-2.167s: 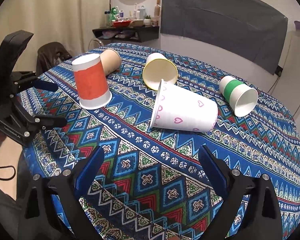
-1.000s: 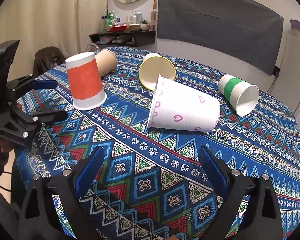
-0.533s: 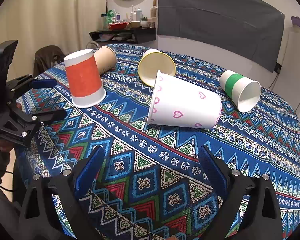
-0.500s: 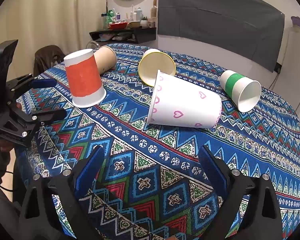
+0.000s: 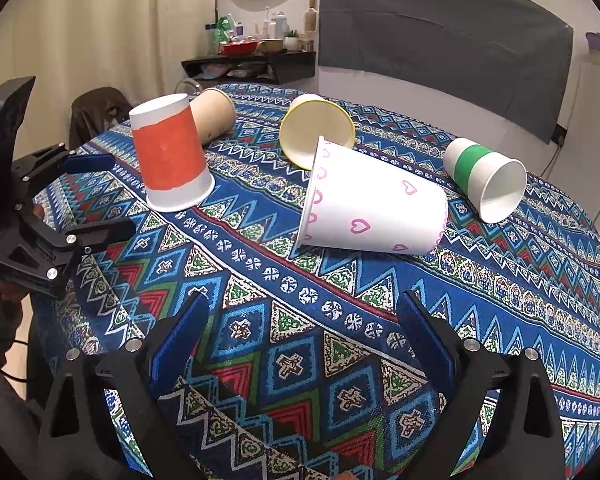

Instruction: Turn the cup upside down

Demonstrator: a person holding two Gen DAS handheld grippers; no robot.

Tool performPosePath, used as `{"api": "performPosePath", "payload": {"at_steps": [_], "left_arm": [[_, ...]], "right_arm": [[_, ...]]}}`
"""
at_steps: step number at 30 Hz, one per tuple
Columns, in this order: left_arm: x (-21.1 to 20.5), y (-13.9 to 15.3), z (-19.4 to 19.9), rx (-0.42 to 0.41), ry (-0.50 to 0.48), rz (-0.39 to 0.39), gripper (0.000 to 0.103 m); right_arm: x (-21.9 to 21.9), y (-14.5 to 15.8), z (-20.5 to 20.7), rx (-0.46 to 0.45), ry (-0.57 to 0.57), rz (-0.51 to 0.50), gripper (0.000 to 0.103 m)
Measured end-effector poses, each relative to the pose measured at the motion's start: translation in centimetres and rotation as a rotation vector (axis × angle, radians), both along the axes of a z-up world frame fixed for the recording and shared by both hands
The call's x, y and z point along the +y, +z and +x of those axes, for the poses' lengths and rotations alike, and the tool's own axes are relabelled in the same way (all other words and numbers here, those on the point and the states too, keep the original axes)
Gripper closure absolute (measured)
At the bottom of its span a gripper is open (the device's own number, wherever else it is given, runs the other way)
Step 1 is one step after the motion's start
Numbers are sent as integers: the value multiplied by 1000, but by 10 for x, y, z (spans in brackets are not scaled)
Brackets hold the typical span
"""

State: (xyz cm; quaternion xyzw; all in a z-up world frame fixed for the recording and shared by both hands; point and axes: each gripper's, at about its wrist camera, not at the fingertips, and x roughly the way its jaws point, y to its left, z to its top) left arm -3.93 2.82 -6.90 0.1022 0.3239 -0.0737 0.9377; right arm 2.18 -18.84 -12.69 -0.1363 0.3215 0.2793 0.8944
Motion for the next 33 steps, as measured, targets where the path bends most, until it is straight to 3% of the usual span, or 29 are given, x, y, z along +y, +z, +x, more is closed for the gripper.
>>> {"api": "performPosePath", "payload": {"at_steps": [33], "left_arm": [[0, -4, 5, 30, 14, 11, 6]], "right_arm": [[-3, 0, 0, 21, 15, 8, 11]]}}
